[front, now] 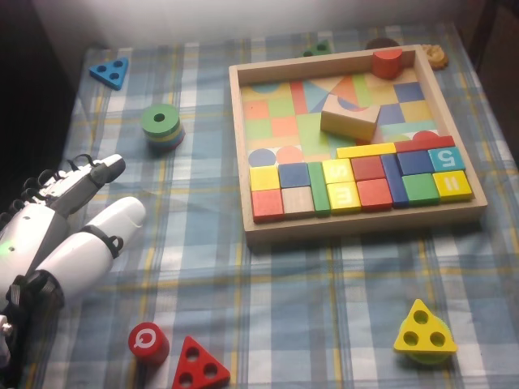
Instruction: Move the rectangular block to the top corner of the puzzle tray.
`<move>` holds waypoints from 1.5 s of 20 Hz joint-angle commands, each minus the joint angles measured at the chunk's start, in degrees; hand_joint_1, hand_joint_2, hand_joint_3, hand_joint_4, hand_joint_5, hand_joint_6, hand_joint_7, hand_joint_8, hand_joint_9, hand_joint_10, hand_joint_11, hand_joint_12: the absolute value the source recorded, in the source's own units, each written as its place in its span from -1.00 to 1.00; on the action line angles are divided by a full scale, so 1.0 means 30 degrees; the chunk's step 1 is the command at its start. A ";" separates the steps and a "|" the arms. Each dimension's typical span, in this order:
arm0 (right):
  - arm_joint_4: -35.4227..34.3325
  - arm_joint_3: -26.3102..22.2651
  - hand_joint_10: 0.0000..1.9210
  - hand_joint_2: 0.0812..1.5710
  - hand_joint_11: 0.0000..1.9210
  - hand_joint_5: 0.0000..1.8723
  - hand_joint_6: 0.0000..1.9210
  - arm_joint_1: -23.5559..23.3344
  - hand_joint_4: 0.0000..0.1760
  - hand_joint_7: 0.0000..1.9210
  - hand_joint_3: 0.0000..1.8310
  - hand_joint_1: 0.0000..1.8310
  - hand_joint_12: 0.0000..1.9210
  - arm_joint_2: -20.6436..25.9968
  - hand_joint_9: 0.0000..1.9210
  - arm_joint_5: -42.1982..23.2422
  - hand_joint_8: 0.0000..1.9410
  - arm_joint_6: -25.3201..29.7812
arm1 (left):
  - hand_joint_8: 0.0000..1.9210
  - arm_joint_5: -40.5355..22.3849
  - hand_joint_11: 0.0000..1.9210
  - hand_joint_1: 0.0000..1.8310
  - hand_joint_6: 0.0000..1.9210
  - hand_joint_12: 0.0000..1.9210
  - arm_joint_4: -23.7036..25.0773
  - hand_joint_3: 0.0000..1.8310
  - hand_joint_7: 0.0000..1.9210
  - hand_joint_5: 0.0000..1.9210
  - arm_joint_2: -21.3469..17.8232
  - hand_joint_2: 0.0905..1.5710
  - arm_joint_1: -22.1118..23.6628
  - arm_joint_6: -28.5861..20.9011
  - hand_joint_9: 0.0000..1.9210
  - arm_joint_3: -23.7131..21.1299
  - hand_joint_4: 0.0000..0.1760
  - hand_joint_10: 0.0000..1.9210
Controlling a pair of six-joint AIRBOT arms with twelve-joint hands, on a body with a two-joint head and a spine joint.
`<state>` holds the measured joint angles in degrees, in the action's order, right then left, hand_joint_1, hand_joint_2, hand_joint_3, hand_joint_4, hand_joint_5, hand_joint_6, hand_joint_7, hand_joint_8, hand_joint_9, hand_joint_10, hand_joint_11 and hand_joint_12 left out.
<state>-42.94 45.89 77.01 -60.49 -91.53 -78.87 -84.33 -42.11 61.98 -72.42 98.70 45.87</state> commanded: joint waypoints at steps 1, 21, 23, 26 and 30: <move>0.0764 0.0179 -0.99 0.57 -1.00 -0.66 -1.00 -0.0354 -0.11 -0.70 -0.99 -0.65 -0.54 0.0018 -0.82 -0.2276 -1.00 0.0041 | -0.99 -0.2255 -1.00 -0.96 -1.00 -1.00 0.0974 -0.99 -0.73 -0.65 -0.0139 0.74 0.0149 -0.0182 -0.90 -0.0067 -0.71 -0.92; 0.7443 0.3151 -0.89 0.41 -0.67 -0.61 -1.00 -0.3291 -0.99 -0.38 -1.00 -0.20 0.34 0.3200 -0.28 0.5635 -0.98 0.4380 | -1.00 -0.1671 -1.00 -0.94 -1.00 -0.99 0.1228 -1.00 -0.68 -0.65 -0.1107 0.71 0.0506 0.0878 -0.82 -0.0598 -0.65 -0.98; 0.8667 0.3573 -0.74 0.42 -0.40 -0.62 -1.00 -0.4181 -1.00 -0.09 -1.00 -0.12 0.38 0.3404 -0.02 0.7099 -0.94 0.4380 | -1.00 -0.1543 -0.99 -0.92 -1.00 -0.99 0.1228 -1.00 -0.67 -0.65 -0.1100 0.72 0.0503 0.0878 -0.82 -0.0602 -0.72 -0.98; 1.0919 0.4851 0.91 0.39 -0.02 -0.58 -1.00 -0.5344 -1.00 -0.06 -1.00 0.12 0.98 0.3438 0.04 0.9025 0.62 0.6687 | -1.00 -0.1419 -0.99 -0.89 -1.00 -0.98 0.1224 -1.00 -0.66 -0.64 -0.1071 0.71 0.0487 0.0878 -0.80 -0.0604 -0.66 -0.98; 1.3423 0.7496 1.00 0.34 0.50 -0.55 -1.00 -0.6049 -1.00 0.28 -1.00 0.44 1.00 0.3100 0.51 1.0369 1.00 1.3257 | -1.00 -0.1304 -1.00 -0.92 -1.00 -0.95 0.1224 -1.00 -0.64 -0.64 -0.1050 0.70 0.0478 0.0878 -0.80 -0.0594 -0.68 -0.99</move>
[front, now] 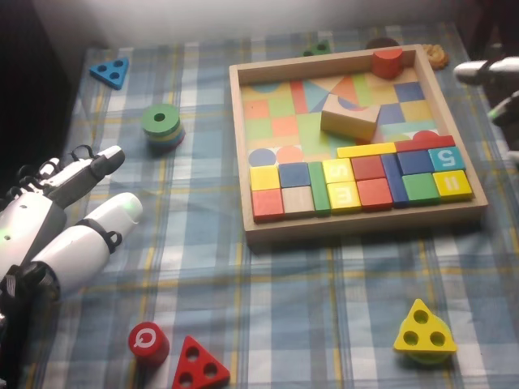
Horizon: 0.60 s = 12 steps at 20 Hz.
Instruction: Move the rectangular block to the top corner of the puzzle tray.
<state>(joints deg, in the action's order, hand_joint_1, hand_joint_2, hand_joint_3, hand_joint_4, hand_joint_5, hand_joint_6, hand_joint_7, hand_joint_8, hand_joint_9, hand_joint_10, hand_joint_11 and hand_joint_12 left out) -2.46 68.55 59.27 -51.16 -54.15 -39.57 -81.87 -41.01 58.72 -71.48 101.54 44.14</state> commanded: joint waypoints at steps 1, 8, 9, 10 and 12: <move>0.0579 0.0111 1.00 0.33 0.51 -0.54 -1.00 -0.0683 -1.00 0.31 -1.00 0.52 1.00 -0.0011 0.53 -0.1446 1.00 0.0249 | -1.00 -0.2091 -1.00 -0.94 -1.00 -0.99 0.0856 -1.00 -0.65 -0.65 0.0038 0.71 0.0161 -0.0070 -0.81 -0.0013 -0.65 -0.99; 0.8673 0.2214 1.00 0.34 0.63 -0.59 -1.00 -0.5189 -0.99 0.35 -1.00 1.00 1.00 -0.1378 0.57 0.3743 1.00 0.4613 | -1.00 -0.2083 -1.00 -0.92 -0.99 -1.00 0.0814 -1.00 -0.68 -0.64 0.0076 0.73 0.0035 -0.0070 -0.82 -0.0002 -0.21 -1.00; 0.9758 0.2586 1.00 0.35 0.60 -0.63 -1.00 -0.5634 -0.74 0.35 -1.00 1.00 1.00 -0.1647 0.56 0.4133 1.00 0.5597 | -1.00 -0.2089 -1.00 -0.91 -1.00 -1.00 0.0814 -1.00 -0.68 -0.64 0.0081 0.73 0.0035 -0.0070 -0.83 0.0000 -0.23 -1.00; 1.0818 0.2842 1.00 0.35 0.57 -0.65 -1.00 -0.6063 -0.51 0.32 -1.00 0.98 1.00 -0.1873 0.54 0.4586 1.00 0.6227 | -1.00 -0.2091 -1.00 -0.92 -1.00 -1.00 0.0814 -1.00 -0.67 -0.64 0.0099 0.72 0.0033 -0.0070 -0.82 0.0008 -0.21 -1.00; 1.2756 0.3071 1.00 0.36 0.52 -0.63 -1.00 -0.6972 -0.25 0.28 -1.00 0.92 1.00 -0.2196 0.51 0.5399 1.00 0.6976 | -1.00 -0.2080 -1.00 -0.92 -0.99 -1.00 0.0811 -1.00 -0.67 -0.63 0.0120 0.72 0.0031 -0.0070 -0.82 0.0008 -0.29 -0.99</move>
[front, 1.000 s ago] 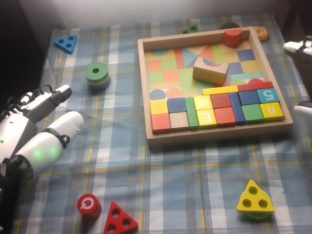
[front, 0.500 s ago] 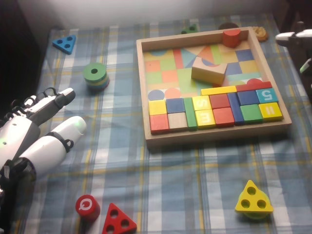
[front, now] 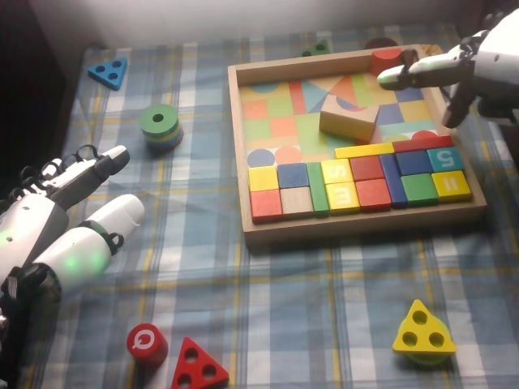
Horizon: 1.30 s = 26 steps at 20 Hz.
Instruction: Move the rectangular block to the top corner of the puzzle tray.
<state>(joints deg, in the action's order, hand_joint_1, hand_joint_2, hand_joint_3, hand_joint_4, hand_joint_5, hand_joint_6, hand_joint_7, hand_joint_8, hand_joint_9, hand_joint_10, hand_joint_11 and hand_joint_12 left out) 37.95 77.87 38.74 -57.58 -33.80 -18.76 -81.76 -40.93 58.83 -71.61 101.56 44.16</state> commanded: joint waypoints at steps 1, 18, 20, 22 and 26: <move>0.0221 0.0078 1.00 0.38 0.50 -0.63 -1.00 -0.0538 0.03 0.27 -0.99 0.90 1.00 -0.0237 0.51 -0.1017 1.00 0.0378 | -1.00 -0.2101 -1.00 -0.92 -1.00 -1.00 0.0770 -1.00 -0.67 -0.63 0.0083 0.73 0.0075 -0.0077 -0.83 0.0006 -0.35 -1.00; 0.6182 0.1268 1.00 0.41 0.64 -0.43 -0.98 -0.3957 -1.00 0.46 -0.98 0.79 1.00 -0.0819 0.61 0.0322 1.00 0.3697 | -1.00 -0.1948 -0.99 -0.91 -1.00 -0.99 0.0736 -1.00 -0.67 -0.65 0.0179 0.72 -0.0009 -0.0088 -0.80 0.0033 -0.60 -0.99; 0.6418 0.1266 1.00 0.46 0.73 -0.39 -0.99 -0.3997 -1.00 0.56 -0.98 0.66 1.00 -0.0823 0.69 0.0358 1.00 0.3697 | -1.00 -0.1919 -1.00 -0.91 -1.00 -1.00 0.0730 -1.00 -0.69 -0.66 0.0188 0.73 -0.0009 -0.0090 -0.82 0.0025 -0.51 -1.00; 0.6533 0.1266 1.00 0.50 0.71 -0.30 -0.99 -0.4085 -1.00 0.53 -0.99 0.66 1.00 -0.0823 0.67 0.0398 1.00 0.3697 | -1.00 -0.1915 -1.00 -0.88 -1.00 -1.00 0.0730 -1.00 -0.68 -0.65 0.0186 0.72 -0.0009 -0.0090 -0.81 0.0022 -0.48 -1.00; 0.6886 0.1264 1.00 0.45 0.74 -0.30 -0.99 -0.4212 -1.00 0.53 -1.00 0.84 1.00 -0.0898 0.70 0.0471 1.00 0.3697 | -1.00 -0.1913 -1.00 -0.88 -1.00 -1.00 0.0728 -1.00 -0.68 -0.65 0.0179 0.72 -0.0011 -0.0090 -0.80 0.0018 -0.57 -1.00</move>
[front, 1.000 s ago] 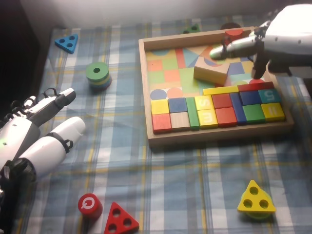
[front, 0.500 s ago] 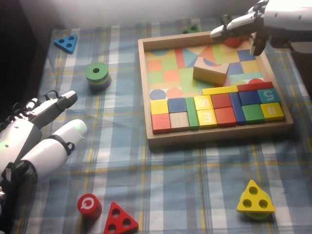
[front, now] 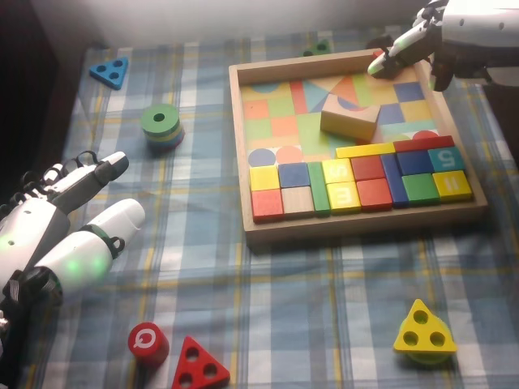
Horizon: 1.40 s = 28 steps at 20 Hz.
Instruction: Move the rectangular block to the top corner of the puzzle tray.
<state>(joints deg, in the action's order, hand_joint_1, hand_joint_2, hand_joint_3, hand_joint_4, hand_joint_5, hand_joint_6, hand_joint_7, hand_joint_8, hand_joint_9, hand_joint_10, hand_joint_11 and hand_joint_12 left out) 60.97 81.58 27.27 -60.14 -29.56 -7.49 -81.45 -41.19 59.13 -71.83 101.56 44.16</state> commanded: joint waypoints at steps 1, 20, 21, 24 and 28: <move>-0.0551 0.0028 1.00 0.47 0.75 -0.30 -0.99 -0.0420 -1.00 0.55 -1.00 0.83 1.00 -0.0158 0.71 -0.0853 1.00 -0.0062 | -1.00 -0.2015 -1.00 -0.89 -1.00 -1.00 0.0815 -1.00 -0.70 -0.67 0.0082 0.73 0.0063 -0.0090 -0.82 0.0016 -0.39 -1.00; 0.9142 0.1855 1.00 0.45 0.67 -0.38 -0.99 -0.1627 -1.00 0.49 -1.00 0.78 1.00 -0.1661 0.63 -0.0815 1.00 0.7520 | -1.00 -0.1168 -1.00 -0.95 -1.00 -1.00 0.1087 -1.00 -0.71 -0.70 0.0098 0.73 0.0073 -0.0090 -0.85 0.0331 -0.26 -1.00; 0.9281 0.2052 1.00 0.49 0.65 -0.40 -0.99 -0.1627 -1.00 0.50 -0.99 0.74 1.00 -0.1909 0.62 -0.0847 1.00 0.7568 | -1.00 -0.1166 -1.00 -0.95 -1.00 -1.00 0.1092 -1.00 -0.70 -0.70 0.0098 0.73 0.0071 -0.0090 -0.83 0.0333 -0.26 -0.99; 0.9434 0.2449 1.00 0.49 0.64 -0.41 -0.99 -0.1627 -0.95 0.47 -0.99 0.71 1.00 -0.2287 0.60 -0.0887 1.00 0.7642 | -1.00 -0.1154 -1.00 -0.93 -0.99 -1.00 0.1130 -1.00 -0.70 -0.68 0.0100 0.73 0.0073 -0.0090 -0.83 0.0369 -0.37 -0.99; 0.9896 0.2722 1.00 0.46 0.69 -0.39 -0.99 -0.1627 -1.00 0.45 -1.00 0.80 1.00 -0.2604 0.64 -0.0904 1.00 0.7896 | -1.00 -0.1192 -1.00 -0.92 -1.00 -1.00 0.1159 -1.00 -0.70 -0.68 0.0094 0.73 0.0077 -0.0090 -0.82 0.0371 -0.32 -0.99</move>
<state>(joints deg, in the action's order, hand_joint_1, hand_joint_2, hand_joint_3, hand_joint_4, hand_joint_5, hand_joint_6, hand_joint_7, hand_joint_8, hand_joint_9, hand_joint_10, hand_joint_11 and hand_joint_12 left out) 92.47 89.45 23.09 -68.01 -32.12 16.36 -78.74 -40.25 59.13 -71.83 101.56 45.04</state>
